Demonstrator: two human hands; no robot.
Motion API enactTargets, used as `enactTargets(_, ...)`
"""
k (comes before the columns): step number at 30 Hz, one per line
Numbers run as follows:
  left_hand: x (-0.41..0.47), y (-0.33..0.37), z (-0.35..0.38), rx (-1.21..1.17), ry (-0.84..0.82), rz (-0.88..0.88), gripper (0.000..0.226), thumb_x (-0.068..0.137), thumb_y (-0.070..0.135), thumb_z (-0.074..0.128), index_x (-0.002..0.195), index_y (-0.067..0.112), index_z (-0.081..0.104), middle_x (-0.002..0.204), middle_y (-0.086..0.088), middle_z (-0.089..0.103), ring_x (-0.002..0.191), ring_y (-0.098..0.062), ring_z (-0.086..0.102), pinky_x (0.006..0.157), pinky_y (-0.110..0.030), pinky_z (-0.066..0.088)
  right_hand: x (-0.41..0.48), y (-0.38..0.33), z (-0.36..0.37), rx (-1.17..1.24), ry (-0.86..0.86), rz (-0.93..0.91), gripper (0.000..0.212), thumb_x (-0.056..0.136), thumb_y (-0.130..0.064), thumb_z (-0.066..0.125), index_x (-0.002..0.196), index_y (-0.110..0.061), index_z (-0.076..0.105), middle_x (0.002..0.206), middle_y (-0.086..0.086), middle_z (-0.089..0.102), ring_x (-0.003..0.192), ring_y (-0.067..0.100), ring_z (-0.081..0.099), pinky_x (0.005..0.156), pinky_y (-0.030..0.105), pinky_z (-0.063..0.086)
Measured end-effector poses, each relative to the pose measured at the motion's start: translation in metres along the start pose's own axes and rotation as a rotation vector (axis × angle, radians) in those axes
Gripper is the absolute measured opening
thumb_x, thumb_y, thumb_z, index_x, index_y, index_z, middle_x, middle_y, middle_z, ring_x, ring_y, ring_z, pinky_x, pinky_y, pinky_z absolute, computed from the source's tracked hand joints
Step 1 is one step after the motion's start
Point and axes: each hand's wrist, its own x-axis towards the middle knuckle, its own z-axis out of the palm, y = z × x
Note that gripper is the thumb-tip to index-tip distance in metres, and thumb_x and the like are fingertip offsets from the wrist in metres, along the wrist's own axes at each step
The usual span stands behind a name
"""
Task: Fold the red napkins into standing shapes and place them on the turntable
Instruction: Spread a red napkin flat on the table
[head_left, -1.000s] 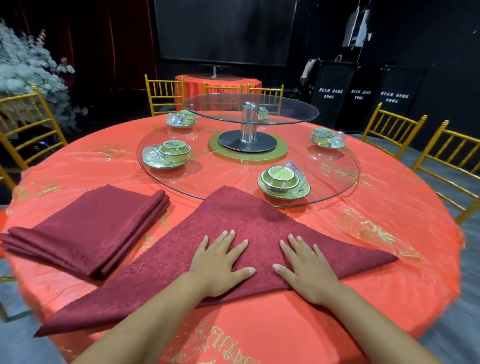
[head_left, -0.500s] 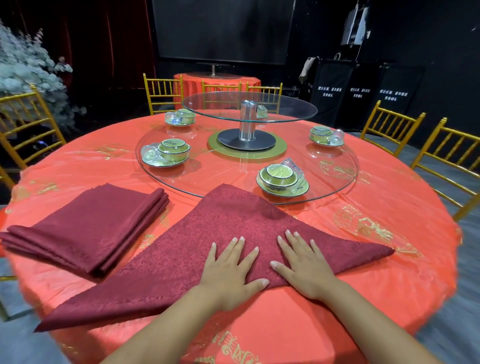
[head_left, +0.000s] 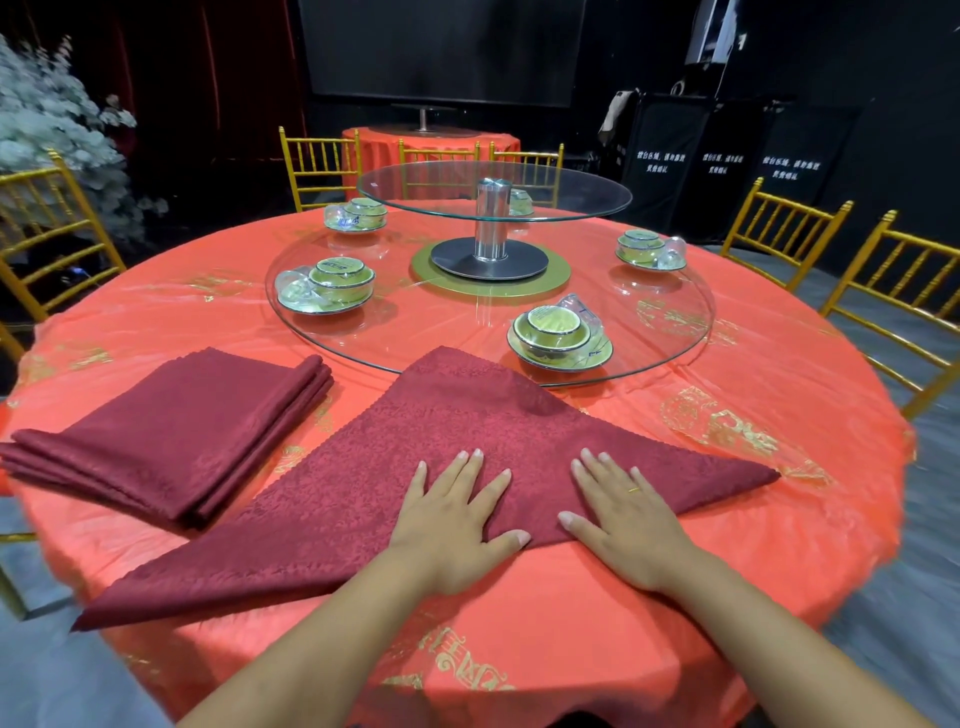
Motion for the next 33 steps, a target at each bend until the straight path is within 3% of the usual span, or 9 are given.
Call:
enactTargets(7,0.000,-0.001,0.001,0.009,0.004,0.002,0.087,0.073,0.082,0.000,0.150,0.042,-0.004,0.160,0.002,-0.013,0.146,-0.013,-0.017,0.116,-0.051,-0.012,-0.012,0.090,-0.011,0.015,-0.061,0.257,0.074,0.094,-0.062,0.020,0.152,-0.021,0.000,0.160,-0.001,-0.009,0.146,0.014,-0.010,0.118,0.037,-0.004)
enactTargets(11,0.000,0.000,0.001,0.010,0.006,0.000,0.087,0.072,0.082,0.000,0.150,0.042,-0.003,0.160,0.002,-0.012,0.146,-0.013,-0.015,0.116,-0.050,-0.011,-0.012,0.093,-0.015,-0.026,-0.057,0.316,0.075,0.095,-0.062,0.019,0.152,-0.017,0.003,0.160,0.002,-0.007,0.147,0.017,-0.008,0.118,0.039,-0.003)
enactTargets(17,0.000,0.000,0.001,-0.002,0.012,-0.001,0.090,0.070,0.083,-0.002,0.150,0.042,-0.003,0.161,0.002,-0.011,0.146,-0.013,-0.015,0.116,-0.051,-0.011,0.000,0.011,-0.015,0.008,0.118,0.130,0.072,0.096,-0.057,0.027,0.152,-0.015,0.010,0.160,0.002,0.000,0.147,0.016,-0.004,0.117,0.036,-0.003)
enactTargets(21,0.000,0.000,0.001,0.001,0.013,0.002,0.086,0.074,0.081,0.003,0.150,0.041,-0.001,0.161,0.002,-0.011,0.146,-0.013,-0.015,0.116,-0.051,-0.011,0.012,-0.042,-0.008,0.099,0.104,0.000,0.071,0.096,-0.054,0.031,0.152,-0.016,0.009,0.160,-0.001,0.000,0.147,0.013,-0.005,0.117,0.033,-0.005)
enactTargets(27,0.000,-0.001,0.002,0.007,0.011,-0.003,0.076,0.084,0.074,0.015,0.150,0.041,0.000,0.161,0.001,-0.011,0.146,-0.012,-0.017,0.115,-0.052,-0.013,0.017,-0.059,0.005,0.123,0.009,0.036,0.067,0.097,-0.053,0.024,0.152,-0.020,0.005,0.160,-0.002,-0.005,0.146,0.012,-0.008,0.116,0.036,-0.007)
enactTargets(33,-0.012,-0.019,-0.003,0.034,-0.004,-0.006,0.083,0.074,0.081,-0.001,0.149,0.045,-0.005,0.160,0.001,-0.016,0.145,-0.013,-0.019,0.114,-0.053,-0.015,0.016,-0.059,0.007,0.104,0.015,0.037,0.069,0.096,-0.056,0.022,0.152,-0.022,0.003,0.160,-0.003,-0.007,0.146,0.011,-0.010,0.117,0.036,-0.007)
